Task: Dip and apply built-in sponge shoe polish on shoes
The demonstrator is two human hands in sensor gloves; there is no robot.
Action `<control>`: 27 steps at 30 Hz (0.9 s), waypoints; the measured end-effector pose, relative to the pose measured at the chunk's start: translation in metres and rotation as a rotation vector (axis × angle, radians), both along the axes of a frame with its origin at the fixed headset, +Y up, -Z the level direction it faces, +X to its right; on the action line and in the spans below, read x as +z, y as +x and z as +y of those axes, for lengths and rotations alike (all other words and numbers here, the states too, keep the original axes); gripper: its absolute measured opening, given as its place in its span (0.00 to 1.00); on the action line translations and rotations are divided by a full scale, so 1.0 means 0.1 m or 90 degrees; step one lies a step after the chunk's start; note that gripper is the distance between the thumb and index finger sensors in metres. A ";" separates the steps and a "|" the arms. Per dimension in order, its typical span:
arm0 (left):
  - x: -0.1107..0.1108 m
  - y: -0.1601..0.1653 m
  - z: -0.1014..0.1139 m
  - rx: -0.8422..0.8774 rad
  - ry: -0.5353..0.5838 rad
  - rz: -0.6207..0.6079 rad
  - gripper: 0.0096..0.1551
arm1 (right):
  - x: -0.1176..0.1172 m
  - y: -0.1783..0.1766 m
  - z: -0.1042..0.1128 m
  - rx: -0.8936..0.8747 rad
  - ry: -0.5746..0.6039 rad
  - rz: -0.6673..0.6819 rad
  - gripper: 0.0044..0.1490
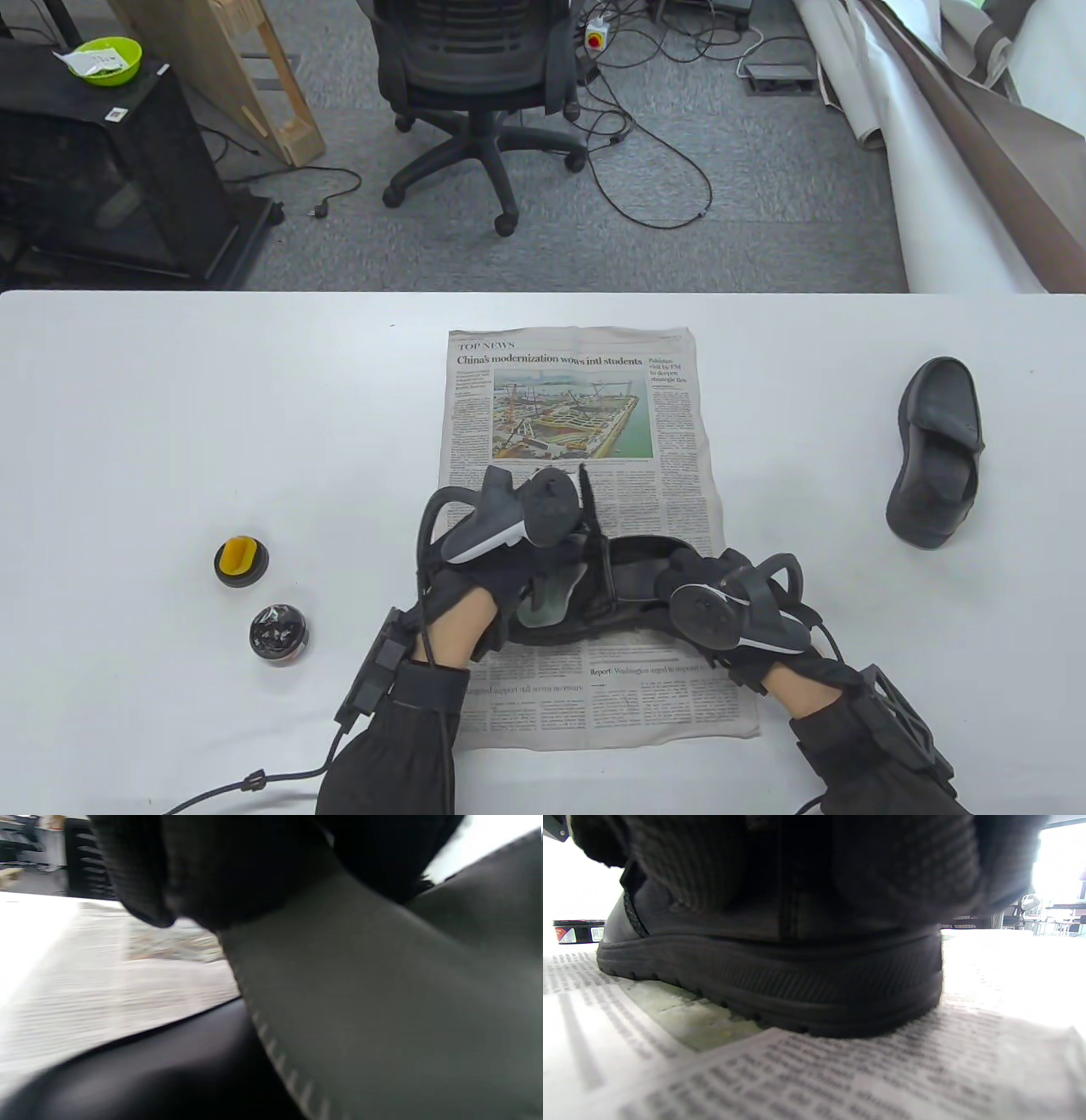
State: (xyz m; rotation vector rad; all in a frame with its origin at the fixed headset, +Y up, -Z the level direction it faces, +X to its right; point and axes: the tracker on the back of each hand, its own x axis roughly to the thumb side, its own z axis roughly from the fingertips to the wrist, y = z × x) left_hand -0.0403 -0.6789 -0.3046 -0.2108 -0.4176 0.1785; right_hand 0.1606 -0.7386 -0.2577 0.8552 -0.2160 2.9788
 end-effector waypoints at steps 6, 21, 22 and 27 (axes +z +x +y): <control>0.04 0.24 -0.15 -0.078 0.032 -0.011 0.30 | 0.00 0.00 0.00 -0.001 0.000 0.003 0.27; 0.19 -0.18 -0.25 -0.167 0.000 0.096 0.31 | 0.00 -0.01 0.00 0.006 0.004 0.002 0.27; 0.19 -0.23 -0.27 -0.183 -0.001 0.104 0.31 | 0.00 -0.01 0.00 0.007 0.004 0.001 0.27; 0.23 -0.51 -0.31 -0.179 -0.033 0.132 0.30 | 0.00 -0.01 0.00 0.007 0.004 0.001 0.27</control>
